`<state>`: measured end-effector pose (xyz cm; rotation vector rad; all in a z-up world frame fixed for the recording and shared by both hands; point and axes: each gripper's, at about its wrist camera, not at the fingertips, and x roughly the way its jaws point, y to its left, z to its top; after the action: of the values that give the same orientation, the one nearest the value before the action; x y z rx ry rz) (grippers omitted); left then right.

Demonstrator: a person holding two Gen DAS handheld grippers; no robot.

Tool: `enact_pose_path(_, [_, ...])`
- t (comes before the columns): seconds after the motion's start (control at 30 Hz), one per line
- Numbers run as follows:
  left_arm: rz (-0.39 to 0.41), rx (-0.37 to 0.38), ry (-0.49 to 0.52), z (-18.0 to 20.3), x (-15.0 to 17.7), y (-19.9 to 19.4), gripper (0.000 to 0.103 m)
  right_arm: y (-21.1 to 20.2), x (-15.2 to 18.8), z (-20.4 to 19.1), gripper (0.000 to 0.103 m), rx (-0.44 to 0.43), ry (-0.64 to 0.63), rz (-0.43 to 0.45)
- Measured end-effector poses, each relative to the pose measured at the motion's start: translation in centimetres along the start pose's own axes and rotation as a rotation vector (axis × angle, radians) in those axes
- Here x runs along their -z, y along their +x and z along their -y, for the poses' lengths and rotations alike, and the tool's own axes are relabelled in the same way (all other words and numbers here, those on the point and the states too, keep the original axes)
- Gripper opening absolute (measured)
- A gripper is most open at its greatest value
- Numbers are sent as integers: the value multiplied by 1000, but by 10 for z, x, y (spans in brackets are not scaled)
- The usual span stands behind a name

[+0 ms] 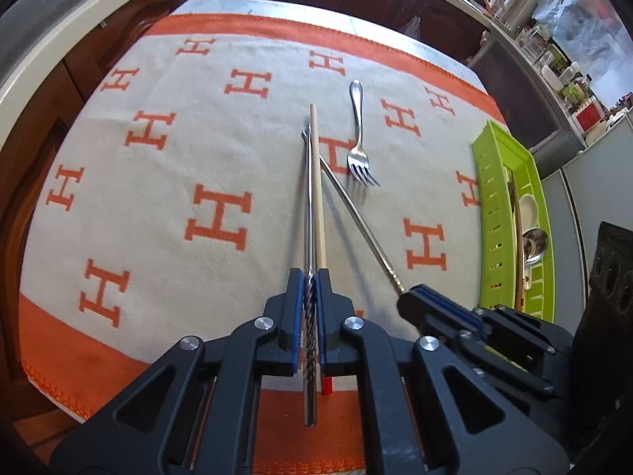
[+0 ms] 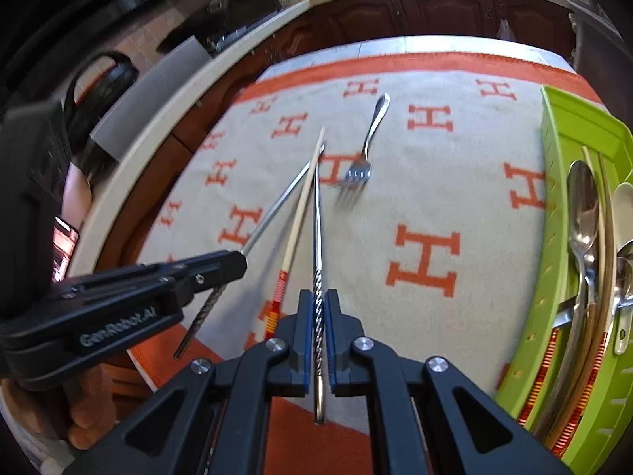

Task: Organize utensils
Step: 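Grasp a metal chopstick with the left tool while the right tool grasps another metal chopstick, then carry both metal chopsticks into the green tray and open both tools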

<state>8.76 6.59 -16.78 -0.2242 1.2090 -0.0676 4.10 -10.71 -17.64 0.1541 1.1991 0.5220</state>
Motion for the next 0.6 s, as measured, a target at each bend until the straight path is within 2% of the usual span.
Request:
enact_pose_path(0.2, [-37, -39, -10, -13, 8, 17, 4, 18, 10, 0, 6, 47, -37, -72])
enact_pose_path(0.33, [-66, -66, -12, -26, 14, 30, 4, 21, 8, -7, 6, 75, -90, -85])
enact_pose_path(0.6, [-54, -119, 84, -18, 13, 32, 5, 29, -1, -19, 16, 116, -140, -83])
